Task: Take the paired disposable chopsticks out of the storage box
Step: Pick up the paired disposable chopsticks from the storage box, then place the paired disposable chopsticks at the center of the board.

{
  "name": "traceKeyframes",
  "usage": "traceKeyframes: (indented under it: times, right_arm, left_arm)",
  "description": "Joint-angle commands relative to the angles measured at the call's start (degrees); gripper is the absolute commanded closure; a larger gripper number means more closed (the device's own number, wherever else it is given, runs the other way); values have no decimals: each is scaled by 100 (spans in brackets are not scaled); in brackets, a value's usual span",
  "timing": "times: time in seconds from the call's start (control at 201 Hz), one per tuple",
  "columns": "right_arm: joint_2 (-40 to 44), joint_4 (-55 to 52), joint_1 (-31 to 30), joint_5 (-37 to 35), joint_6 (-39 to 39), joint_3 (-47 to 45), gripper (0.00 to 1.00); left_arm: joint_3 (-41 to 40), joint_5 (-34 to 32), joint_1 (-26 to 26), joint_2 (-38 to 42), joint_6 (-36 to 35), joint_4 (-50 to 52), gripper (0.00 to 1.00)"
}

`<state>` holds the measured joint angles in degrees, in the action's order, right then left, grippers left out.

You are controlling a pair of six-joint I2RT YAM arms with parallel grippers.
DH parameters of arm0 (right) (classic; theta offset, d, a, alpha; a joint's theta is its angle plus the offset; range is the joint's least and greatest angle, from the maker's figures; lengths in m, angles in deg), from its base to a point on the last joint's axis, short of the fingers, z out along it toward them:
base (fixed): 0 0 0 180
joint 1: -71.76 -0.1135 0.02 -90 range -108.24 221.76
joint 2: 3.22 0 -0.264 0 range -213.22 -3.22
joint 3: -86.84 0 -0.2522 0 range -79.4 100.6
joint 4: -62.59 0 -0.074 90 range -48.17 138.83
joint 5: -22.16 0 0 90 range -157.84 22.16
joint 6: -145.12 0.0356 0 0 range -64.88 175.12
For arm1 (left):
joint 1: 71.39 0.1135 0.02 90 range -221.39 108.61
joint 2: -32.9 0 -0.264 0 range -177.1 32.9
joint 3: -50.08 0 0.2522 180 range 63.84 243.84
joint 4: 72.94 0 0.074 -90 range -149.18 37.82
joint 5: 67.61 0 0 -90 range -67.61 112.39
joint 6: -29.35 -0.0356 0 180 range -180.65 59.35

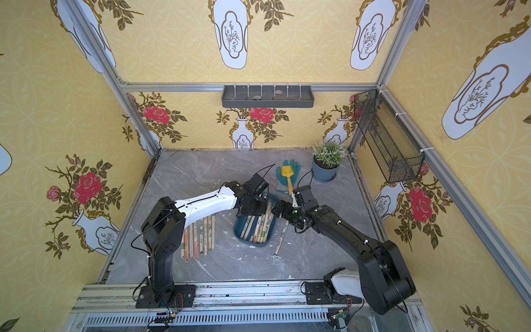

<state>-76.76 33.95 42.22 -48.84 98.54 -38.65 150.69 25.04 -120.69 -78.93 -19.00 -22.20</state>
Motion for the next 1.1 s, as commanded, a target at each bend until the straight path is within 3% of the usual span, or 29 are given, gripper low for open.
traceKeyframes:
  times: [0.0, 0.184, 0.463, 0.717, 1.09]
  right_arm:
    - [-13, -15, 1, -5, -46, 102, 2]
    - [-81, -16, -6, 3, -88, 228, 3]
    - [-242, 56, -15, 67, -123, 356, 2]
    - [-294, 64, -34, 78, -131, 400, 3]
    - [-282, 64, -52, 81, -108, 386, 3]
  left_arm:
    - [47, -311, 24, 212, -113, 267, 100]
    - [-309, -700, 262, 841, -32, 440, 100]
    - [-1613, -1062, 656, 1579, 642, 396, 100]
    - [-2306, -1272, 759, 1508, 1036, 181, 100]
    - [-2675, -1421, 1093, 1249, 883, 41, 100]
